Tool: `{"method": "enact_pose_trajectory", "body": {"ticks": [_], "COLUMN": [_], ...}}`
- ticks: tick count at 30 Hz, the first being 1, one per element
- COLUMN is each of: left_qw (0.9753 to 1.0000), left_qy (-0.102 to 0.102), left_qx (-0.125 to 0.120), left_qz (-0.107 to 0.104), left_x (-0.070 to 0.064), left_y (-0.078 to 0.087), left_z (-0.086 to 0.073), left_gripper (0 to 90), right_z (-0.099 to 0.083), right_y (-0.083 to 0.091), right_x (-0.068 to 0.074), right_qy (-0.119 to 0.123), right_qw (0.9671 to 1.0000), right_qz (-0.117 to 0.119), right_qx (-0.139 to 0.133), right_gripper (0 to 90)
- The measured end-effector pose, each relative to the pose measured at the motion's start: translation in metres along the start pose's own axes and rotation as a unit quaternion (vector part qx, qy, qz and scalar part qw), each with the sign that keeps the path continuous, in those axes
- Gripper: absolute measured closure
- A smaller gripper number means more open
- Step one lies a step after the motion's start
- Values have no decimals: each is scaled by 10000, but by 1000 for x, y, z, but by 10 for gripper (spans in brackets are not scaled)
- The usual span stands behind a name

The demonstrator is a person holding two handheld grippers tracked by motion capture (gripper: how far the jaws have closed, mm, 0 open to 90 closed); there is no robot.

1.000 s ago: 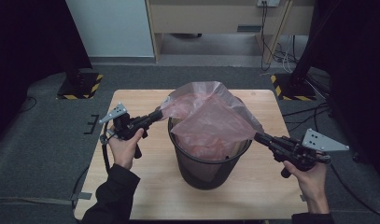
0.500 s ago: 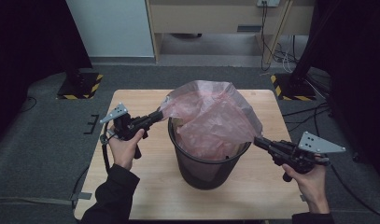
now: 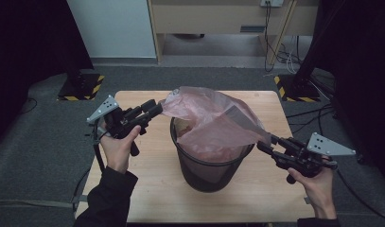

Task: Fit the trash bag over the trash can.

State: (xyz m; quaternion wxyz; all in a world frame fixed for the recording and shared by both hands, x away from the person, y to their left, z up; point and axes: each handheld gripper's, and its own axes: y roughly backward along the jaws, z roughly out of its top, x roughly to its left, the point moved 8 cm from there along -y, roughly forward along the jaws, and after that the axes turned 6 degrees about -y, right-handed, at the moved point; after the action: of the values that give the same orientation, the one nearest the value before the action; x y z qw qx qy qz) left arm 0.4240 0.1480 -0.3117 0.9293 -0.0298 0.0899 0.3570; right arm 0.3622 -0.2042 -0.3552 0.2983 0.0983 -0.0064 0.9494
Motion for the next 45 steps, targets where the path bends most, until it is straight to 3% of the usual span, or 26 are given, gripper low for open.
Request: {"method": "enact_pose_trajectory", "body": {"ticks": [6, 10, 18, 21, 23, 27, 30, 34, 45], "left_qw": [9995, 9990, 9994, 9995, 9996, 9995, 9992, 9987, 9955], "left_qy": [-231, -328, -285, -257, -241, -223, -228, -271, -467], "left_qx": [-42, -19, 24, 49, 67, 60, 48, 29, 66], "left_qz": [-200, -299, -197, -168, -159, -235, -315, -427, -825], "left_x": [-34, -49, -49, -47, -46, -51, -57, -69, -109], "left_y": [-5, -8, -9, -8, -8, -8, -9, -9, -11], "left_z": [24, 30, 30, 28, 28, 28, 29, 31, 34], "left_gripper": [570, 564, 550, 547, 544, 540, 537, 530, 508], "right_z": [13, 25, 61, 75, 82, 88, 84, 76, 50], "right_y": [4, 8, 10, 8, 4, -11, -30, -50, -69], "right_x": [8, 15, 27, 27, 24, 23, 35, 52, 89], "right_qy": [-72, -120, -280, -426, -529, -685, -635, -624, -203], "right_qw": [9997, 9989, 9948, 9920, 9905, 9897, 9933, 9954, 9983], "right_qz": [64, 131, 175, 91, -85, -443, -362, -172, 120], "right_qx": [-235, -426, -963, -1186, -1268, -1177, -894, -704, -540], "right_gripper": [475, 411, 337, 329, 329, 355, 360, 360, 338]}}
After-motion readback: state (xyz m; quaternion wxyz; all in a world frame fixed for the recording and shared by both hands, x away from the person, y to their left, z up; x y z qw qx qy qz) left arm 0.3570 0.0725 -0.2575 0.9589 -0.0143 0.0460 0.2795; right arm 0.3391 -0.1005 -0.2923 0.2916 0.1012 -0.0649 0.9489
